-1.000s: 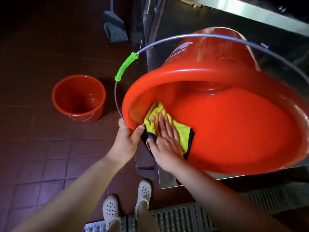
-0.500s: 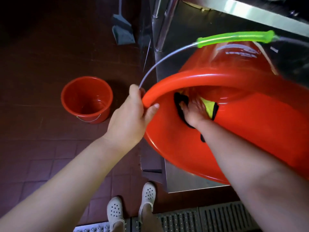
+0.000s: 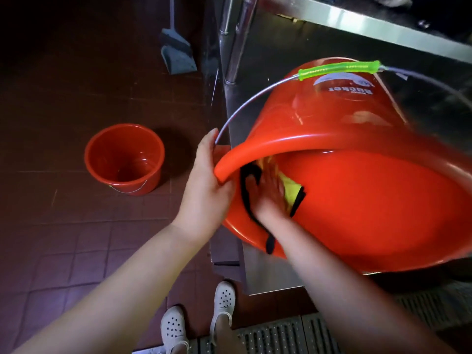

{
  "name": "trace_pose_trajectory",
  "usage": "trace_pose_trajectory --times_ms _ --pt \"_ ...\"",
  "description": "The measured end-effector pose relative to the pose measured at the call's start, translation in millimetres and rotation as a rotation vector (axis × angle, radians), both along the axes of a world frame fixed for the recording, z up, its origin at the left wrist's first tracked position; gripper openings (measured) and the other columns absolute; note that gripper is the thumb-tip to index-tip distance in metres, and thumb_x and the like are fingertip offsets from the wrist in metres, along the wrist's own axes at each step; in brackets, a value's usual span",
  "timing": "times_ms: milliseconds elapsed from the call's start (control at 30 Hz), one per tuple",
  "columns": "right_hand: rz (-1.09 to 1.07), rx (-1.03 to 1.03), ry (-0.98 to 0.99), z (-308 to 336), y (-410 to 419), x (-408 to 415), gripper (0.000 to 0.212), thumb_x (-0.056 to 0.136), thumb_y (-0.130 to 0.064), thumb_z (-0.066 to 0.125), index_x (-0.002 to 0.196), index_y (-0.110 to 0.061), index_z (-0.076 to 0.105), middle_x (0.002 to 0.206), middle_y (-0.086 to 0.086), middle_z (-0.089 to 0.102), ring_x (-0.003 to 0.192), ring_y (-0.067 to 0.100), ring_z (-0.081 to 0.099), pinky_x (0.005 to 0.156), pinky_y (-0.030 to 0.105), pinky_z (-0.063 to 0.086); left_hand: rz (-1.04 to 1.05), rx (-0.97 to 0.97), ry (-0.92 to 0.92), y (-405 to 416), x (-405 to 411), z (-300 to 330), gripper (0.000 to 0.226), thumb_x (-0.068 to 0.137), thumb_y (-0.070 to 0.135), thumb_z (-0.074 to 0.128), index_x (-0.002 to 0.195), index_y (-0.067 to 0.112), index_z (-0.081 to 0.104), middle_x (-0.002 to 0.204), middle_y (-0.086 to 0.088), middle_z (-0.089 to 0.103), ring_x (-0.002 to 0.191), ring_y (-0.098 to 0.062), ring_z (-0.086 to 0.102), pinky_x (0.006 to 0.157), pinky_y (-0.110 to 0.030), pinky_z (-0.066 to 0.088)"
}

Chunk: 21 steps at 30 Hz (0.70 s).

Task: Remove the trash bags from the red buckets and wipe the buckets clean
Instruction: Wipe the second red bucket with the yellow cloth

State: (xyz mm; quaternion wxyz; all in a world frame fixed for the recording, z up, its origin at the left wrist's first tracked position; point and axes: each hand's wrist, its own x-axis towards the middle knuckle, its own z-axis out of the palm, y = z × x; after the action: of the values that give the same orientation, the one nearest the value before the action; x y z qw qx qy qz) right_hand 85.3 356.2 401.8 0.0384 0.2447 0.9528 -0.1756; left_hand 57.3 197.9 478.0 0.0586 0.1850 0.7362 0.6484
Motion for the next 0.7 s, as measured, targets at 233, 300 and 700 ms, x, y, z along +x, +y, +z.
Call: trace_pose_trajectory --times_ms 233,300,700 --pt "0.432 0.009 0.06 6 -25 69 0.073 0.088 -0.052 0.034 0.142 -0.037 -0.014 0.154 -0.008 -0.01 0.144 0.014 -0.011 0.117 0.029 -0.002 0.163 -0.117 0.029 -9 -1 6 0.052 0.071 0.019 0.053 0.121 0.022 0.04 0.097 0.018 0.052 0.084 0.005 0.05 0.072 -0.017 0.038" --pt "0.471 0.075 -0.011 6 -9 58 0.075 0.091 -0.049 0.041 0.143 -0.031 -0.01 0.157 -0.005 -0.006 0.146 0.017 -0.008 0.118 0.033 0.002 0.112 -0.126 0.061 -13 -10 15 0.05 0.07 0.019 0.054 0.118 0.023 0.04 0.096 0.01 0.054 0.084 -0.002 0.052 0.072 -0.018 0.04" --pt "0.165 0.264 -0.217 -7 70 -62 0.071 0.094 -0.059 0.02 0.151 -0.024 -0.001 0.16 -0.004 -0.002 0.146 0.015 -0.002 0.117 0.034 0.003 -0.114 -0.186 0.171 -30 -76 42 0.082 0.064 0.008 0.056 0.135 0.037 0.026 0.077 0.022 0.056 0.069 0.005 0.059 0.056 -0.007 0.042"
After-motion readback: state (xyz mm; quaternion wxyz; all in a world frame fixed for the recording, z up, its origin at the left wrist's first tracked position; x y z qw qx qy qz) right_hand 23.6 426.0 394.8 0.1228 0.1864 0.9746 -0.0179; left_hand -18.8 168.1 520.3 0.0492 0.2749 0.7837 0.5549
